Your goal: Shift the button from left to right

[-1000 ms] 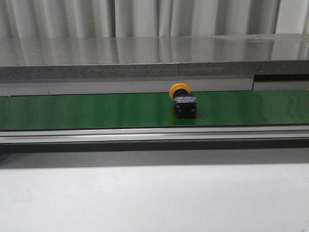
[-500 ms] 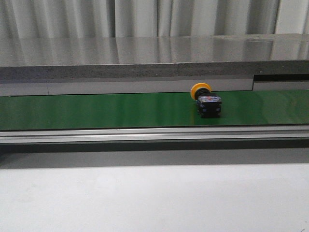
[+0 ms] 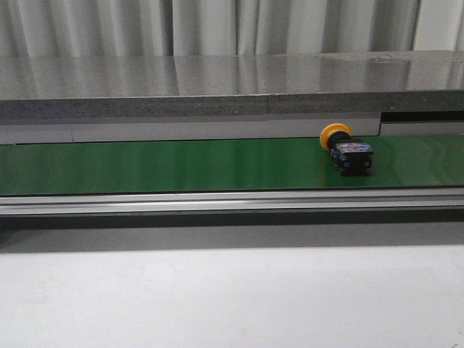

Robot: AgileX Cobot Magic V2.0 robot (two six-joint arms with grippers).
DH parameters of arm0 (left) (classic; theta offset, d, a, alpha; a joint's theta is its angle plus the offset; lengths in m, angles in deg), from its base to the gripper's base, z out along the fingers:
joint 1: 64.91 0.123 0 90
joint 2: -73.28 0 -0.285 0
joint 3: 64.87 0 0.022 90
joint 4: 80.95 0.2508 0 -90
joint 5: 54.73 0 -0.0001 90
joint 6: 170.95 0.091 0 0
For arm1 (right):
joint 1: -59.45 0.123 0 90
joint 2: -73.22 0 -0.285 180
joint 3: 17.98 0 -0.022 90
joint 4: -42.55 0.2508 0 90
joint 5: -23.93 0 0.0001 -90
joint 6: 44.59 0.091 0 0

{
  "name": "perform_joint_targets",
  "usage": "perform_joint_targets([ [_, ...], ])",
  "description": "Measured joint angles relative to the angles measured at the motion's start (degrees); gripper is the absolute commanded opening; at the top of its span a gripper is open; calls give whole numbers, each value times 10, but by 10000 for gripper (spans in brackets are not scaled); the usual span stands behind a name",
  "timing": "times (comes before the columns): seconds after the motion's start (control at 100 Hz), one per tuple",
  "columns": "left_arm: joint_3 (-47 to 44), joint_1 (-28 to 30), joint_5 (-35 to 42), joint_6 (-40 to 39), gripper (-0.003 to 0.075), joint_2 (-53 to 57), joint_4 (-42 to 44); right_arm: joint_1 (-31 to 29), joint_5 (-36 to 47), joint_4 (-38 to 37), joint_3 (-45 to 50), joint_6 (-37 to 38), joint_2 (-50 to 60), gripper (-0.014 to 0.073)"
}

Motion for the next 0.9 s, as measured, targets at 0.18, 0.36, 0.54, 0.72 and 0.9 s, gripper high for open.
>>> perform_joint_targets([
  [0.18, 0, 0, 0, 0, -20, 0, 0, 0, -25, 1, -59, -11, -73, 524],
  [0.36, 0, 0, 0, 0, -20, 0, 0, 0, -32, 13, -101, -44, -147, 537],
  [0.54, 0, 0, 0, 0, -20, 0, 0, 0, -32, 17, -125, -51, -205, 564],
  [0.72, 0, 0, 0, 0, -20, 0, 0, 0, -28, 17, -133, -57, -245, 564],
  [0.9, 0, 0, 0, 0, -20, 0, 0, 0, -11, 21, -133, -67, -270, 564],
])
